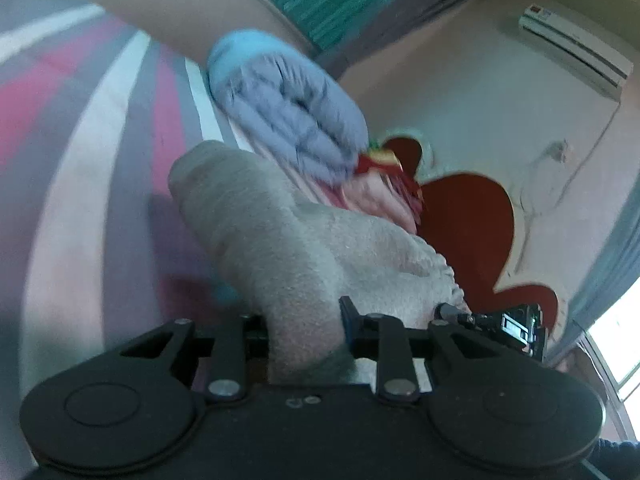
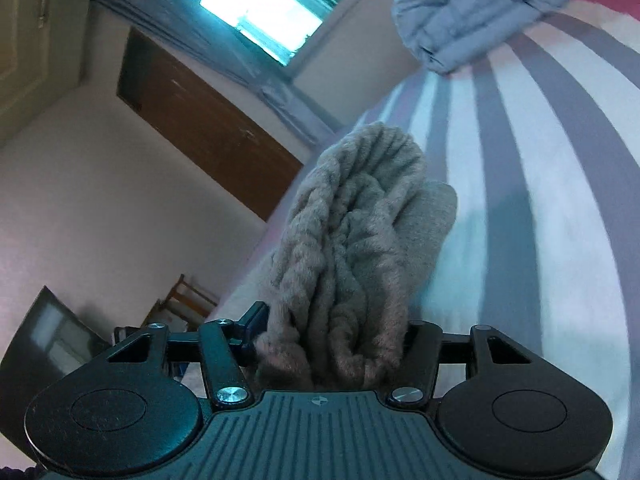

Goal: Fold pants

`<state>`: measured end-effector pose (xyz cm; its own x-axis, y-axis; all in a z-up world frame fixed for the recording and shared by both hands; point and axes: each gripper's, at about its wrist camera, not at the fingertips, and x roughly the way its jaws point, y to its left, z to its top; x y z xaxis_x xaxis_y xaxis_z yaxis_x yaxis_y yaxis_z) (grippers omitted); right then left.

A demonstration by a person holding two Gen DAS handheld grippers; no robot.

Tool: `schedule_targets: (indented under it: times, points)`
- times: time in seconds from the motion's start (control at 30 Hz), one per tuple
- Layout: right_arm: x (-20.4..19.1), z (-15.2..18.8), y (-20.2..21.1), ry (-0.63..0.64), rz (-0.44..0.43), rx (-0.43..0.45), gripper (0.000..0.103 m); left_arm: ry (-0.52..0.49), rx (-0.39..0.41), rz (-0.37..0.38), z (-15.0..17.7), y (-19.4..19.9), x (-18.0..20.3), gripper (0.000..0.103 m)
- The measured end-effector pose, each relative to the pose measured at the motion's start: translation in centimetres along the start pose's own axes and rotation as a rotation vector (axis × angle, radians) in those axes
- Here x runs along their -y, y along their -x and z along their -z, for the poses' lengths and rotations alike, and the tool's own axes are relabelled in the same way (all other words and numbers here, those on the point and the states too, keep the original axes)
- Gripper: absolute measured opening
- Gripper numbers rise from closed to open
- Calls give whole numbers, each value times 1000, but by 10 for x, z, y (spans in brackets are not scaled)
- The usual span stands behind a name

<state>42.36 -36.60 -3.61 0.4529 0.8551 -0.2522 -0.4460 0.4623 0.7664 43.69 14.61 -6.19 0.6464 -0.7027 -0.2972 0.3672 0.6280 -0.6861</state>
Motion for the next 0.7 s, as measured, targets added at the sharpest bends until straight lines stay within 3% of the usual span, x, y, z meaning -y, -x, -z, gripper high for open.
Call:
schedule_targets:
  times: [0.1, 0.27, 0.3, 0.33, 0.37, 0.4, 0.43, 0.5, 0.6, 0.7]
  points:
    - [7, -39, -29, 10, -29, 10, 49, -22, 39, -37, -30, -4, -15, 18]
    - [35, -85, -99, 24, -16, -49, 49, -37, 37, -118, -52, -33, -56, 20]
    - [48, -87, -115, 21, 22, -73, 49, -16, 3, -169, -48, -43, -72, 35]
    - [64, -85, -129, -6, 70, -95, 57, 20, -52, -236, -41, -56, -89, 54]
    - [83, -78, -147, -24, 159, -142, 73, 47, -43, -213, -30, -59, -103, 54]
    - [98, -70, -155, -28, 173, -156, 73, 44, 33, -175, -21, -52, -108, 56]
    - [107, -64, -151, -45, 121, -102, 76, 45, 57, -155, -17, -49, -110, 55]
    - [116, -56, -143, -60, 61, -48, 77, 64, 81, -131, -14, -42, -111, 54]
    - [120, -53, -135, -72, 27, -35, 77, 92, 117, -139, -7, -25, -109, 57]
    - [120, -47, -116, -61, 26, -32, 77, 84, 139, -150, 8, 0, -97, 71]
